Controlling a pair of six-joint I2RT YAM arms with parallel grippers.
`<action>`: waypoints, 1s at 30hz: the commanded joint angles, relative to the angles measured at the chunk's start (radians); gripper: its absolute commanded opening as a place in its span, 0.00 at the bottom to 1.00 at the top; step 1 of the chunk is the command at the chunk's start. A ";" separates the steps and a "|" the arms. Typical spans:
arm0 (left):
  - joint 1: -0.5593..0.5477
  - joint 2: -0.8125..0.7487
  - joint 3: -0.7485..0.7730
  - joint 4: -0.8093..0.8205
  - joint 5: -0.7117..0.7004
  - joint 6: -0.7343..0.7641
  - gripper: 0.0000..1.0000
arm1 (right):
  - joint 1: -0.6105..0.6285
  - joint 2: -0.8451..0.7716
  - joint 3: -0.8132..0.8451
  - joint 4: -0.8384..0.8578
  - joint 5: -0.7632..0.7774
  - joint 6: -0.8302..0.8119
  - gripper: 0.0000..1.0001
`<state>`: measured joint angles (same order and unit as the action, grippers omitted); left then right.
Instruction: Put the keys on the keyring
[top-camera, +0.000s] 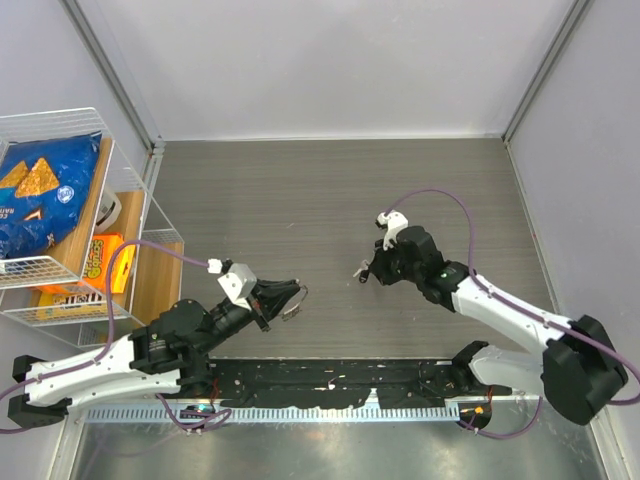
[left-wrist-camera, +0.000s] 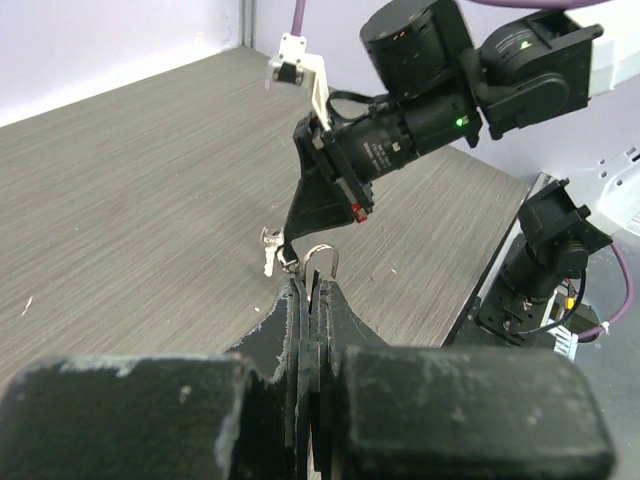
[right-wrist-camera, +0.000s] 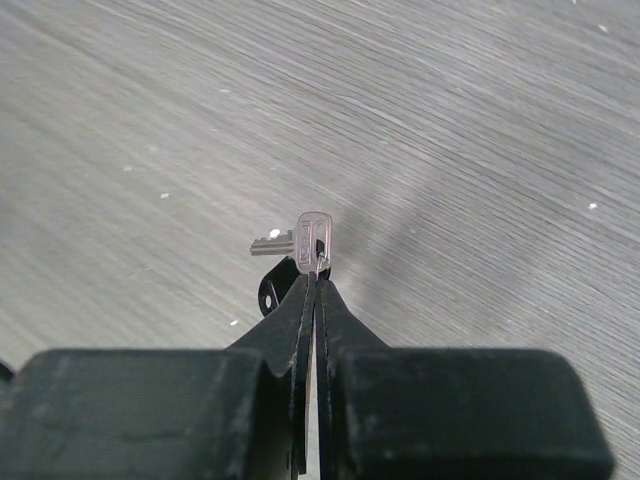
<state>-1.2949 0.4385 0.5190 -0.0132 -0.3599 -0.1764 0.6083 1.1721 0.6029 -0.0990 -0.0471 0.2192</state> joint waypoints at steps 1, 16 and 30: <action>0.000 0.009 0.049 0.027 0.032 -0.005 0.00 | 0.033 -0.138 0.006 -0.019 -0.112 -0.055 0.06; 0.000 0.085 0.161 -0.106 0.157 0.012 0.00 | 0.422 -0.341 0.201 -0.268 -0.039 -0.277 0.06; 0.000 0.017 0.144 -0.159 0.150 -0.006 0.00 | 0.430 -0.112 0.032 -0.137 0.145 0.041 0.28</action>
<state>-1.2949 0.4782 0.6392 -0.1810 -0.2153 -0.1768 1.0359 1.0565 0.6746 -0.3218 -0.0090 0.1272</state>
